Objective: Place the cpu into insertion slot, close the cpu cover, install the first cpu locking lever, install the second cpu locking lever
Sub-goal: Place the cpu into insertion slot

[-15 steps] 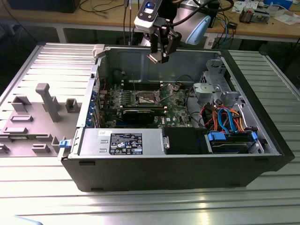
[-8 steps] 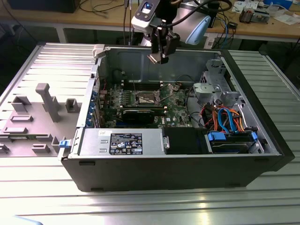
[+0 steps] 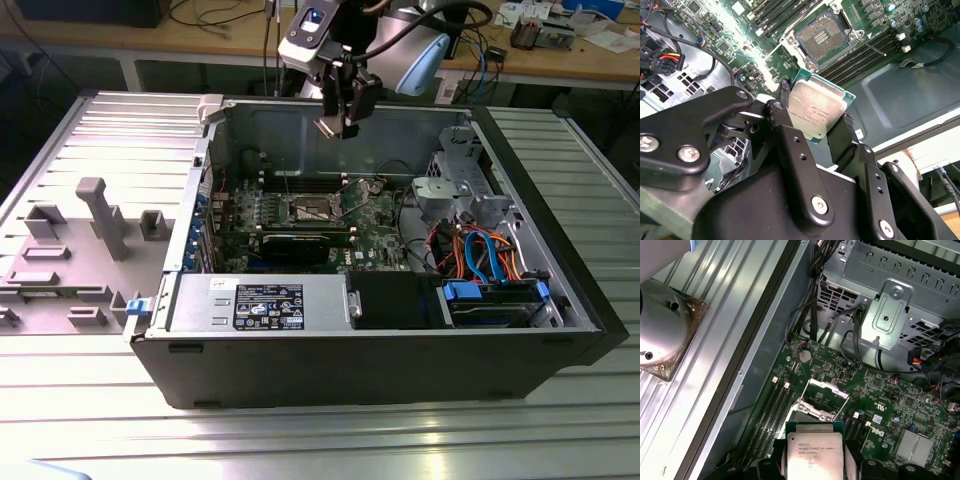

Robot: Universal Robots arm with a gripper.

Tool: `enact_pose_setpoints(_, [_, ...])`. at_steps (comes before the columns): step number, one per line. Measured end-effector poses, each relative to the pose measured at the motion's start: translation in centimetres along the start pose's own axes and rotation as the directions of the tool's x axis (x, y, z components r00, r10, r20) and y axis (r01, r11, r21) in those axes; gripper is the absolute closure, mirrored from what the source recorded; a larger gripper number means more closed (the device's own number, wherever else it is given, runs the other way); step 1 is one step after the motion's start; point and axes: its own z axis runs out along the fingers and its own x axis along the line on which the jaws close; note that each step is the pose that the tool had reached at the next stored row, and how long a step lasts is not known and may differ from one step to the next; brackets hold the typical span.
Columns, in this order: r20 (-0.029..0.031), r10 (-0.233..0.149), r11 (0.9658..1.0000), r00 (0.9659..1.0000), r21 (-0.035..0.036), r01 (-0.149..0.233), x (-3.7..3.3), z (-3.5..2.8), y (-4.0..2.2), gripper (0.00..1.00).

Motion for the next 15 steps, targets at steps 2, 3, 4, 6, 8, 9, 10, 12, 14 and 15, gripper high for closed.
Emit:
enact_pose_setpoints(2, [-0.0002,0.000,1.0000,1.0000,-0.0001,0.000,0.00,0.03,0.00,0.45])
enact_pose_setpoints(3, [-0.0002,0.000,1.0000,1.0000,0.0000,0.000,0.00,0.03,0.00,0.45])
enact_pose_setpoints(4, [-0.0001,0.000,1.0000,1.0000,-0.0001,0.000,0.00,0.03,0.00,0.45])
enact_pose_setpoints(6, [-0.0002,0.000,1.0000,1.0000,-0.0001,0.000,0.00,0.03,0.00,0.45])
enact_pose_setpoints(8, [-0.0002,0.000,1.0000,1.0000,0.0000,0.000,0.00,0.03,0.00,0.45])
enact_pose_setpoints(9, [-0.0002,0.000,1.0000,1.0000,0.0000,0.000,0.00,0.03,0.00,0.45])
enact_pose_setpoints(10, [-0.0002,0.000,1.0000,1.0000,0.0000,0.000,0.00,0.03,0.00,0.45])
enact_pose_setpoints(12, [-0.0001,0.003,1.0000,1.0000,-0.0001,-0.003,0.00,0.04,0.00,0.45])
enact_pose_setpoints(14, [0.0004,0.009,1.0000,1.0000,-0.0004,-0.009,0.00,0.04,0.01,0.45])
enact_pose_setpoints(15, [0.0011,0.018,0.9998,0.9998,-0.0005,-0.018,0.00,0.04,0.01,0.45])
